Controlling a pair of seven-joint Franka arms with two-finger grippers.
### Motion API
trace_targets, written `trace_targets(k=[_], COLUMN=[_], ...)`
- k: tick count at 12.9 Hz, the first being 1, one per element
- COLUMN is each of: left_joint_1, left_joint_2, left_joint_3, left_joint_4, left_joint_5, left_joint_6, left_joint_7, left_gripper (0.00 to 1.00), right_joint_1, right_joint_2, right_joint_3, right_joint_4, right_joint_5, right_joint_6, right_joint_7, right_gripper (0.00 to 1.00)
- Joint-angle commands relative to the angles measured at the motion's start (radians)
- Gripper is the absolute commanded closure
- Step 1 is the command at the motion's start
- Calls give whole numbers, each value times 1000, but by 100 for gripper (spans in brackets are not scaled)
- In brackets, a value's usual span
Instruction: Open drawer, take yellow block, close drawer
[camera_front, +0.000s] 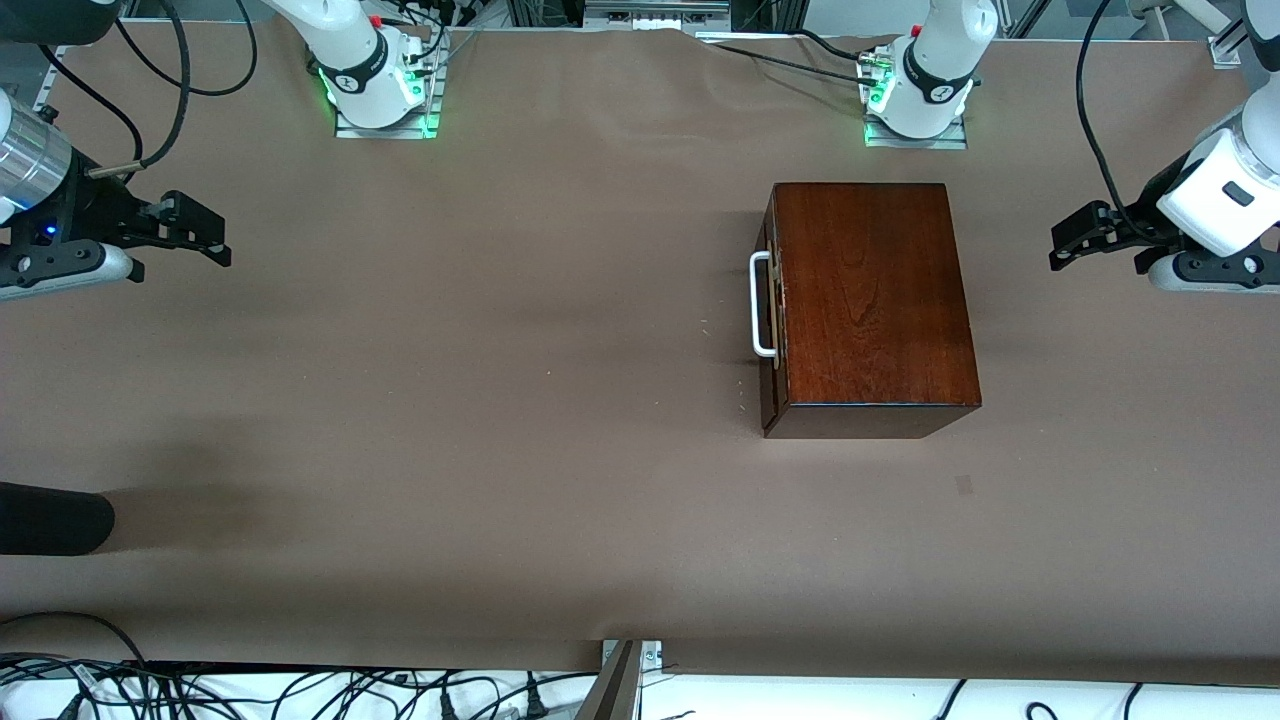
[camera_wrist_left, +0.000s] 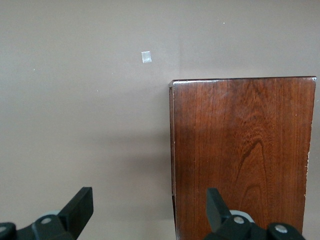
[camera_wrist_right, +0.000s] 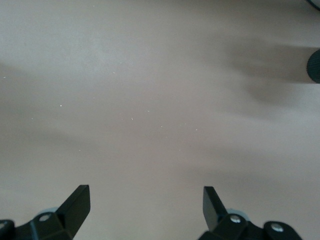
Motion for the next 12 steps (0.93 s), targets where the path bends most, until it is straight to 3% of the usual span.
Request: trace_targets(k=[1, 8, 12], left_joint_1=[16, 4, 1], left_joint_2=[5, 22, 34], left_joint_3=[-12, -15, -82], left_joint_4=[11, -1, 14], left_joint_5=[-16, -18, -19], left_joint_6=[-3, -21, -78], left_joint_7=[7, 1, -15], left_gripper=[0, 0, 0], right_joint_1=[-8, -8, -8], right_joint_2=[-12, -12, -12], right_joint_3=[12, 12, 12], right_joint_4=[-1, -1, -1], right_joint_5=[-16, -16, -16], right_joint_6=[-14, -14, -14], right_joint_7=[13, 13, 13], right_gripper=[0, 0, 0])
